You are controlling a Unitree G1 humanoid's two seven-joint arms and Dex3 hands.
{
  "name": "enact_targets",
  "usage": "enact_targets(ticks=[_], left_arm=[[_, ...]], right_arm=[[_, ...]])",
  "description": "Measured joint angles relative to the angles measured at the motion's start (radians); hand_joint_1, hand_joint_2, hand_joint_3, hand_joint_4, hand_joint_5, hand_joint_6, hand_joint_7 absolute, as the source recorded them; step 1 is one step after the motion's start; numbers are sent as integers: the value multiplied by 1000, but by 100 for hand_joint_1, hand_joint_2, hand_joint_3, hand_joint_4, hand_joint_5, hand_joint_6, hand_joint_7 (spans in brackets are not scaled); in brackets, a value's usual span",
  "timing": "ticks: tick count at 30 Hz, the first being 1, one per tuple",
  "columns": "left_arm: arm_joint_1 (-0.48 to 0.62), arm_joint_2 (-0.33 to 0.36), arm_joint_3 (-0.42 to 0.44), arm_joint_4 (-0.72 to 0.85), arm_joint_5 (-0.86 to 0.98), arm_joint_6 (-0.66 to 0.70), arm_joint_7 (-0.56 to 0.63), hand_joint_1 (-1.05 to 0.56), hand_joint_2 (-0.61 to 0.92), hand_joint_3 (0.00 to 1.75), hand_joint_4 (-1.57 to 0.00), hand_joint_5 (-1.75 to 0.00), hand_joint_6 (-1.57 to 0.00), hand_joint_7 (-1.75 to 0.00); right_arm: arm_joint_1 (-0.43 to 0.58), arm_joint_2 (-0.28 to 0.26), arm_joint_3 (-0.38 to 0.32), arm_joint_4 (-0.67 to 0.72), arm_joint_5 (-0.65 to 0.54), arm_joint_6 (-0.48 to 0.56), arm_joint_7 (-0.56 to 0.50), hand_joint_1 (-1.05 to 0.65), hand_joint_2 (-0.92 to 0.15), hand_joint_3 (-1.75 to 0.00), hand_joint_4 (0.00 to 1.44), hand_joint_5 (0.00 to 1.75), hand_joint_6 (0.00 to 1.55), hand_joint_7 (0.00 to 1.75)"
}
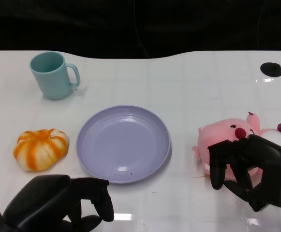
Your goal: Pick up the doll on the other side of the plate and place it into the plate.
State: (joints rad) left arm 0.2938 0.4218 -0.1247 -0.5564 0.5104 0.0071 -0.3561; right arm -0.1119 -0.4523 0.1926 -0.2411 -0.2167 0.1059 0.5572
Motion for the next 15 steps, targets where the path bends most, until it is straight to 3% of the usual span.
enact_targets(ticks=[15], left_arm=[[0, 0, 2, 3, -8, -10, 0, -20, 74, 63, -70, -144, -76, -106]], right_arm=[[0, 0, 3, -12, -4, -6, -2, -6, -41, -130, 85, 175, 72, 159]])
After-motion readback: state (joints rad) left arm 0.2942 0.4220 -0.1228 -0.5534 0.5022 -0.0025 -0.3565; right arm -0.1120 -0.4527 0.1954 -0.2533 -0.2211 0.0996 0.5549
